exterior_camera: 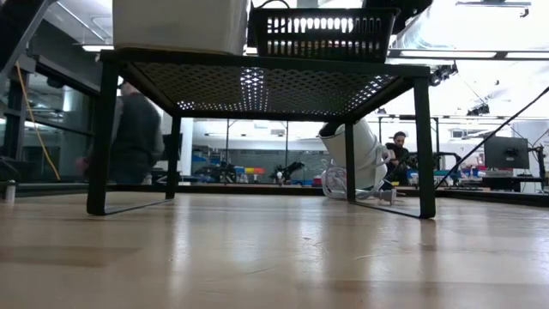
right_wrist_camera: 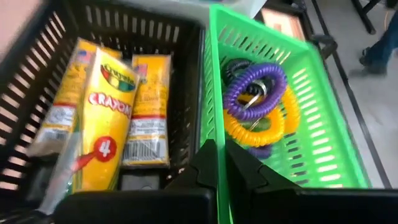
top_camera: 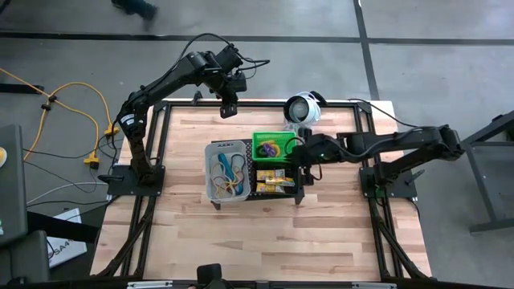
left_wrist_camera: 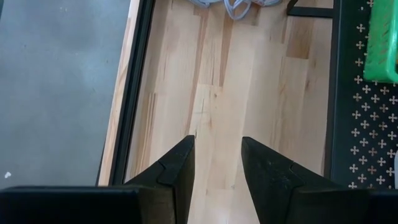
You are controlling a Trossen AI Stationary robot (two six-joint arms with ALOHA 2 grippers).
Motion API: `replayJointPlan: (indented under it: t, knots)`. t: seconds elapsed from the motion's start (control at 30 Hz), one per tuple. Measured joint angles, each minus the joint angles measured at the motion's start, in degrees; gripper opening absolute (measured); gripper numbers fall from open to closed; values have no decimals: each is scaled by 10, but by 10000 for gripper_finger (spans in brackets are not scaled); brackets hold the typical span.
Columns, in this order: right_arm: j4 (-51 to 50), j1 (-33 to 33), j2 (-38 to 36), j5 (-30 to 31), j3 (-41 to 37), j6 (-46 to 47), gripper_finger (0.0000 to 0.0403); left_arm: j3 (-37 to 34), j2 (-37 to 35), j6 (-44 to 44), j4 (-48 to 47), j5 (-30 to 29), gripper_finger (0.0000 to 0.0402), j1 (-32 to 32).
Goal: Pick & Place Office Desk Supplies
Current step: Put the green bin with the spring keychain on the shelf
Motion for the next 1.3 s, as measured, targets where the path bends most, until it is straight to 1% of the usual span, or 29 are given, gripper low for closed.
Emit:
replayJointPlan:
  t: [0.67,1.07,1.3]
  knots:
    - [-4,0,7,-12,-1,-1,4,0,0,0,0,0,126,0]
    - [-3,0,7,5,-1,-10,63,0,0,0,0,0,126,0]
    - [22,0,1,3,-1,-11,75,0,0,0,0,0,126,0]
